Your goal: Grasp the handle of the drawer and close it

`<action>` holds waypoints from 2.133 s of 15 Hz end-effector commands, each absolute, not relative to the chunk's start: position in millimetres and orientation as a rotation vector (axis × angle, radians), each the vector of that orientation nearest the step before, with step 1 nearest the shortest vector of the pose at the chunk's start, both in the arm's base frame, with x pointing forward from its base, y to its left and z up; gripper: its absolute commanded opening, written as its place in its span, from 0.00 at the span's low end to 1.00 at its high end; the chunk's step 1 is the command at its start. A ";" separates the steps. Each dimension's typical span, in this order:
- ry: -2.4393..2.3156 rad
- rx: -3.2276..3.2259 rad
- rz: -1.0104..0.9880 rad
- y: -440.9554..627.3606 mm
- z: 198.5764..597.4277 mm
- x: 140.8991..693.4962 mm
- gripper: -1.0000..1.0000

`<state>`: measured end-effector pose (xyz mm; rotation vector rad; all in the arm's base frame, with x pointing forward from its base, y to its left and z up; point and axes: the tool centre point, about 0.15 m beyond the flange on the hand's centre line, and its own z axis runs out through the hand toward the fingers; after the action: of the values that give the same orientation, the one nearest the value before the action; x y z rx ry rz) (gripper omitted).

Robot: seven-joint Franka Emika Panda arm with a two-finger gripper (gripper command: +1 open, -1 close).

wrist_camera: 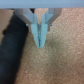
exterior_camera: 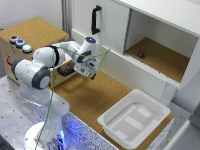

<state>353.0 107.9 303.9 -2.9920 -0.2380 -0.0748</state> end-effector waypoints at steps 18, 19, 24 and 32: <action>-0.321 -2.932 -0.104 318.3 318.5 324.6 0.00; -0.336 -2.930 -0.105 324.9 317.6 324.2 0.00; -0.343 -2.928 -0.180 330.1 332.9 323.6 0.00; -0.295 -3.101 -0.004 300.1 368.9 326.4 1.00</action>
<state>320.1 303.0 342.7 -2.9232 -0.3207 -0.2206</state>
